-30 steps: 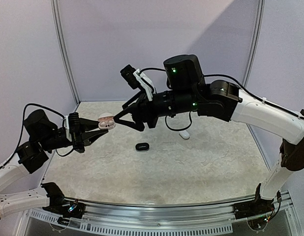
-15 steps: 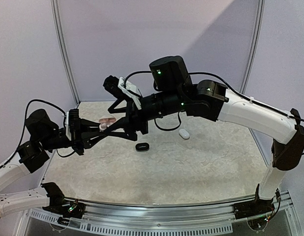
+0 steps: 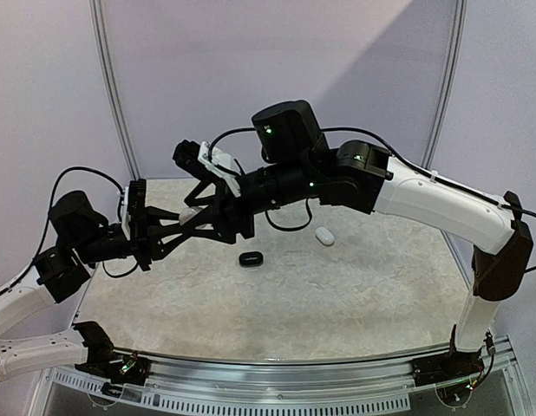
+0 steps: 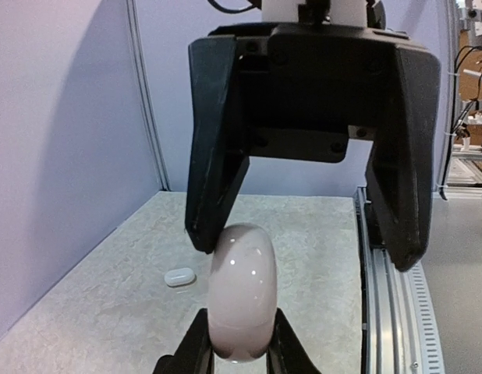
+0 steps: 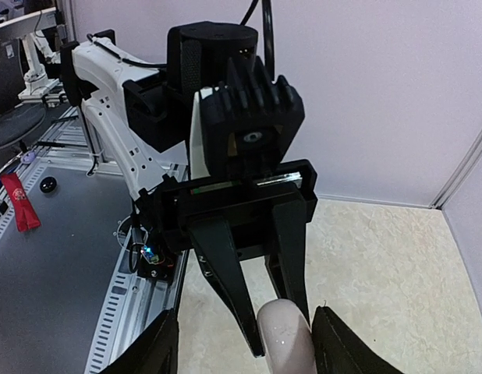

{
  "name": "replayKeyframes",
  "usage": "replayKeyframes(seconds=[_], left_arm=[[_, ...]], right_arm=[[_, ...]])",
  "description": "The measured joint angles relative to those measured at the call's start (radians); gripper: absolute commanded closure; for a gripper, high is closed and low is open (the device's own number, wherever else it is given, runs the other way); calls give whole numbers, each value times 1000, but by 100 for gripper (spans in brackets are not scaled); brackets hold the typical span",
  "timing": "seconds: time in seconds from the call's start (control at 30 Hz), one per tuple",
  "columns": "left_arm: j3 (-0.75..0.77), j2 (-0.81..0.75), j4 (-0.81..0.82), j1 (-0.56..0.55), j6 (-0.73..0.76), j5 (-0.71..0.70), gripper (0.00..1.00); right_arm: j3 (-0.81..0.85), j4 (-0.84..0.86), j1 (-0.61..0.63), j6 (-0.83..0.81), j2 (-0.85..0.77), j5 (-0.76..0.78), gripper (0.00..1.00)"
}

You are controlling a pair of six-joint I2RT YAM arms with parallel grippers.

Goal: Insert the wireless bluetooth earbuds into the charging case
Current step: Close the charging case with the earbuds, then pass from the left arm to the right

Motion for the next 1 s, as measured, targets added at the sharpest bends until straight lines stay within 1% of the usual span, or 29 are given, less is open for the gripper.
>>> replayKeyframes(seconds=[0.07,0.17,0.33,0.43,0.53,0.57,0.7,1.0], left_arm=[[0,8,-1,0,-23,2,100],[0,14,3,2,-42,3,100],[-1,24,-1,2,-46,21,100],[-1,23,0,7,-43,27,100],[-1,17,6,19,-43,34,100],[-1,15,9,20,-43,37,100],[-2,13,10,21,-45,48,100],[-5,13,14,23,-47,76,100]], right_arm=[[0,-7,2,3,0,11,42],[-14,-7,2,11,-6,38,37],[-120,63,8,44,-62,76,36],[-163,91,2,83,-94,79,38],[-171,95,-2,109,-105,73,44],[-171,95,-3,115,-105,70,47],[-171,95,-7,124,-103,62,52],[-171,103,-27,140,-89,61,51]])
